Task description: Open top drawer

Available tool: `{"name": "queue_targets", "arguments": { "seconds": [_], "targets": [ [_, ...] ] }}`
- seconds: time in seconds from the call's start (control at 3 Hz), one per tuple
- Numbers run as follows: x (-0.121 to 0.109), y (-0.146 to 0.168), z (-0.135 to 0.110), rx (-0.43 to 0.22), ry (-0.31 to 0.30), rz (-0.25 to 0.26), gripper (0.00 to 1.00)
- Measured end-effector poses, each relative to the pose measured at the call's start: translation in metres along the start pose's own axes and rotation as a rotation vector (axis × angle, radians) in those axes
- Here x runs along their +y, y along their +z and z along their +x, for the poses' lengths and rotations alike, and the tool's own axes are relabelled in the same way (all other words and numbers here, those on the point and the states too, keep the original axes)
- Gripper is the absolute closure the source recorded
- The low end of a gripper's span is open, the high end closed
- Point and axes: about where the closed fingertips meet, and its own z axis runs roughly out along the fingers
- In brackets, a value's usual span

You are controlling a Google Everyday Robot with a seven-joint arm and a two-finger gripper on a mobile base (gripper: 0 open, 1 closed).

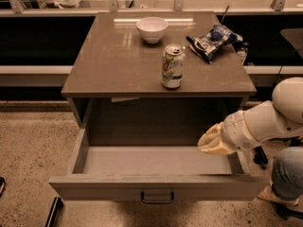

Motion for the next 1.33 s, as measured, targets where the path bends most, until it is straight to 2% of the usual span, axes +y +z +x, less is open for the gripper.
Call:
{"name": "queue_targets", "arguments": {
  "seconds": [0.67, 1.33],
  "targets": [
    [0.0008, 0.0018, -0.0018, 0.0, -0.003, -0.005, 0.04],
    [0.001, 0.0023, -0.0022, -0.001, -0.004, -0.006, 0.0]
  ]
}}
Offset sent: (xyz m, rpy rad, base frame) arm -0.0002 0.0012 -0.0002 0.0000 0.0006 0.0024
